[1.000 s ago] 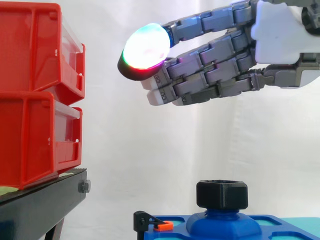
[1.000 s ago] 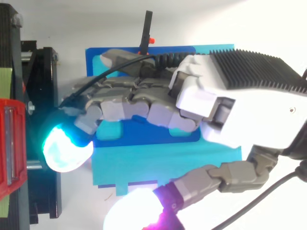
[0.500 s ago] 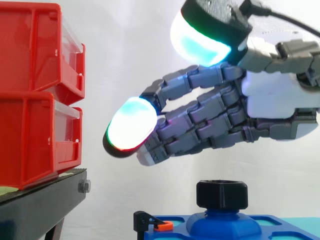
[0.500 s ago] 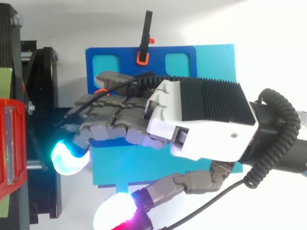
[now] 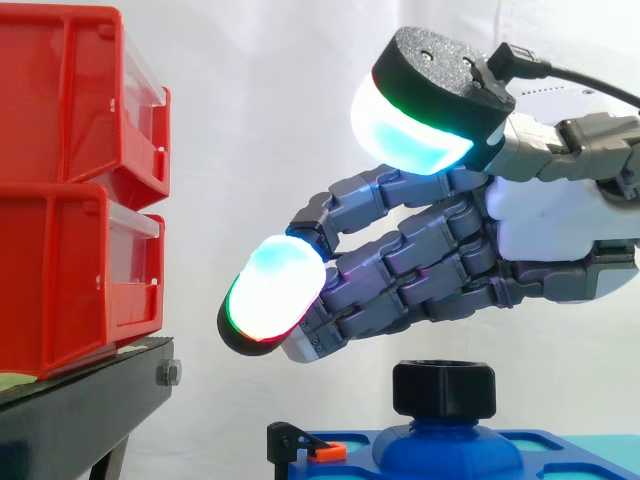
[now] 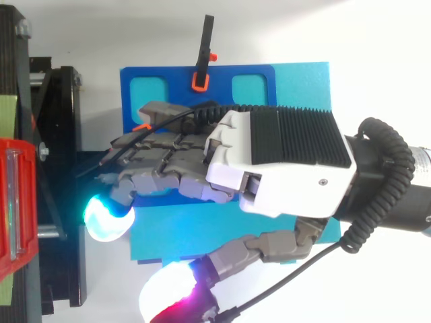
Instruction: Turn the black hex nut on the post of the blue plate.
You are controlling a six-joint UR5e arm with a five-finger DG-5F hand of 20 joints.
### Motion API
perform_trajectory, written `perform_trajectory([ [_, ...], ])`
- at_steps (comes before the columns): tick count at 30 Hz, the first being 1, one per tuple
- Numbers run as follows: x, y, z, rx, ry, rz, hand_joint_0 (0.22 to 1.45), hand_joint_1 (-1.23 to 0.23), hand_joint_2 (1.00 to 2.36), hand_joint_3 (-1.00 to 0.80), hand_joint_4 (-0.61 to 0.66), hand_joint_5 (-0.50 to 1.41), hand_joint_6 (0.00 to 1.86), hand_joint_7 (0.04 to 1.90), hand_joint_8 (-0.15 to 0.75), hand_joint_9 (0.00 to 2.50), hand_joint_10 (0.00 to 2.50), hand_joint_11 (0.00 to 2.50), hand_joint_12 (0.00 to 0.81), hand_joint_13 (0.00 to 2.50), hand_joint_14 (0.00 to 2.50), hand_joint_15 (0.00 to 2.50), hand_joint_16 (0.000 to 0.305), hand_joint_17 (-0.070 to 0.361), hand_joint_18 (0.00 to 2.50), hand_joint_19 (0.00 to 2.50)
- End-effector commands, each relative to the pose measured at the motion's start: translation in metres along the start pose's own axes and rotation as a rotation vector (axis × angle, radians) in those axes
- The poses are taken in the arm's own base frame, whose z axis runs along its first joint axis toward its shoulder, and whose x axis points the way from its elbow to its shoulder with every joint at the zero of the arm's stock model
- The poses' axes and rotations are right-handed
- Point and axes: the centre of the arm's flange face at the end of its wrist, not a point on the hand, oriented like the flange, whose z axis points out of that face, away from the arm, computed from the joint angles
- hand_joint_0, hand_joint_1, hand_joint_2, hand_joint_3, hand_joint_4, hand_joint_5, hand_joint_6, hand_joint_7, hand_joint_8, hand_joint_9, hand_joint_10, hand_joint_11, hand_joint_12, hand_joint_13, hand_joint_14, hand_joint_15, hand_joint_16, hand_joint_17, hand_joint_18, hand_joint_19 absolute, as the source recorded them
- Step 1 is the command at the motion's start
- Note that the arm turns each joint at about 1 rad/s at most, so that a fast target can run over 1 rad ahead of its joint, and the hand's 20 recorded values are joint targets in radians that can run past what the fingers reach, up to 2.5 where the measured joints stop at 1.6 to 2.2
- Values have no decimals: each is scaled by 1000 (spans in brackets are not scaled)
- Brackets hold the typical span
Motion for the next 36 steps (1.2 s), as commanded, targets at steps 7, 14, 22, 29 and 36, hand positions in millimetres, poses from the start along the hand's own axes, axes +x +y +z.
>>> perform_trajectory([
  [7,-15,0,-10,19,68,-47,461,-364,1000,-500,267,-185,502,842,301,334,0,0,418,67,0,0,63,141,0,107],
  [14,-32,-4,-18,60,82,-91,463,-364,1000,-500,265,-184,502,848,301,335,0,0,417,67,0,0,63,141,0,106],
  [22,-44,-17,-18,79,78,-200,464,-361,1000,-500,273,-183,502,855,301,338,0,0,417,68,0,0,63,141,0,106],
  [29,-46,-19,-18,73,80,-270,465,-354,1000,-500,269,-182,502,857,300,338,0,0,417,68,0,0,63,141,0,106],
  [36,-48,-21,-18,69,95,-275,465,-351,1000,-500,270,-181,503,870,300,339,0,0,416,68,0,0,63,141,0,107],
])
